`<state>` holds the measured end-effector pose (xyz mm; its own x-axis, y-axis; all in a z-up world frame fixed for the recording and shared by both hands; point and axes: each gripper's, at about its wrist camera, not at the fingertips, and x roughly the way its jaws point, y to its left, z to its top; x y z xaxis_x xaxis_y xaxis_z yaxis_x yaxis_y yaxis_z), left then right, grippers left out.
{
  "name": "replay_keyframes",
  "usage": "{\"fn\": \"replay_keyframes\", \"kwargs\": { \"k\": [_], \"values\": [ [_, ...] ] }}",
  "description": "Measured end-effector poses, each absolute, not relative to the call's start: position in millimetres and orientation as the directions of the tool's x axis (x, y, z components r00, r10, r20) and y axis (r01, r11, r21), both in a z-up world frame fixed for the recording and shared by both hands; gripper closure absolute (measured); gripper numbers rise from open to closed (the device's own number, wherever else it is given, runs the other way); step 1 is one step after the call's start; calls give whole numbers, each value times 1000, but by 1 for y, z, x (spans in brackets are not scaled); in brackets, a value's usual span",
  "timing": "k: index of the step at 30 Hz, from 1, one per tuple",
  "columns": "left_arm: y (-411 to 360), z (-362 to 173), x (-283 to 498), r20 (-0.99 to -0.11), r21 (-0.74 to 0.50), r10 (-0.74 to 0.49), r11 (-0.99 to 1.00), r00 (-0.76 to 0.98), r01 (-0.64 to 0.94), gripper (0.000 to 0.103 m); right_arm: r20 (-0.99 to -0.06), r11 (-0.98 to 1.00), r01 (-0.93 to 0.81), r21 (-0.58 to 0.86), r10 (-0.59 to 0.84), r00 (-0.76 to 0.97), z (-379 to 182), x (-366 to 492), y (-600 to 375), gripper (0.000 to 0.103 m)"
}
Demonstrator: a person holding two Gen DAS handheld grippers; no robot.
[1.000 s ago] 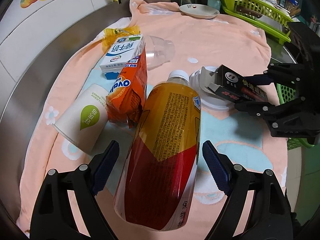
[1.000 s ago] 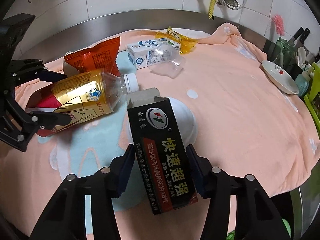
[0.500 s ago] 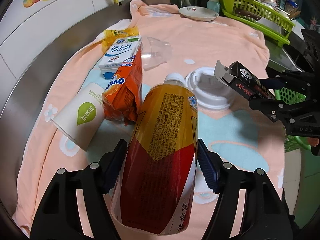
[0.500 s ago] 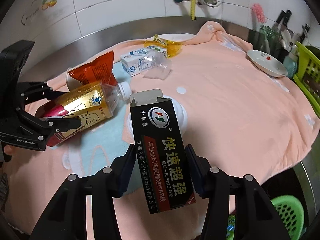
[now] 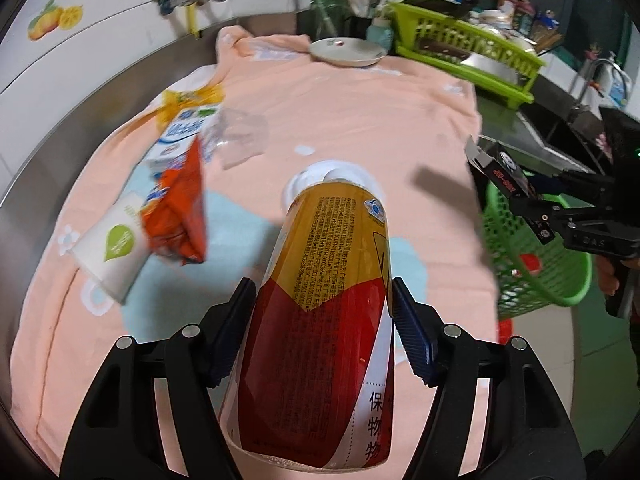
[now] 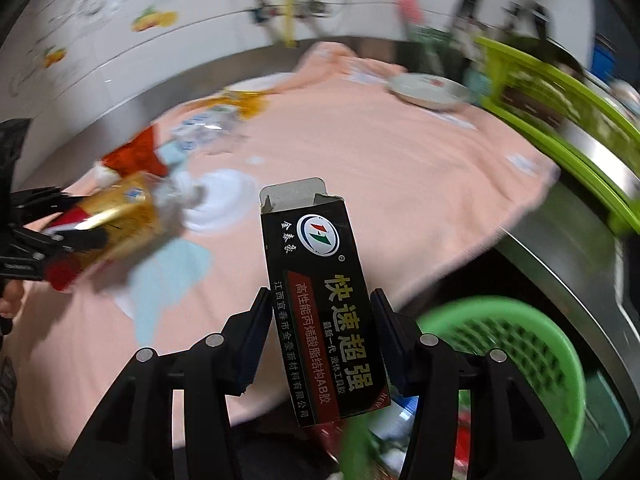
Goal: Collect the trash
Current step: 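Grasp the orange-red bottle with the left tool while the right tool drops the box into the basket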
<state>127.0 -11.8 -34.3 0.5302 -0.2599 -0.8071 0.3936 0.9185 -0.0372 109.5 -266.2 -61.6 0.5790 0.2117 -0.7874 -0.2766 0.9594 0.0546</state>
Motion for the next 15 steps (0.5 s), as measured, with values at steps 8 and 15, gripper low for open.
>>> {"fn": "replay_keyframes", "kwargs": {
  "k": [8,15],
  "values": [
    [-65,-29,122,-795,-79,-343,876,501,475,38,-816,997,-75,16,57,576,-77,80,-357,54],
    [-123,-24,117,-782,-109,-416,825,464,555,39,-841,999,47,3,-23,541,-103,63,-412,53]
  ]
}}
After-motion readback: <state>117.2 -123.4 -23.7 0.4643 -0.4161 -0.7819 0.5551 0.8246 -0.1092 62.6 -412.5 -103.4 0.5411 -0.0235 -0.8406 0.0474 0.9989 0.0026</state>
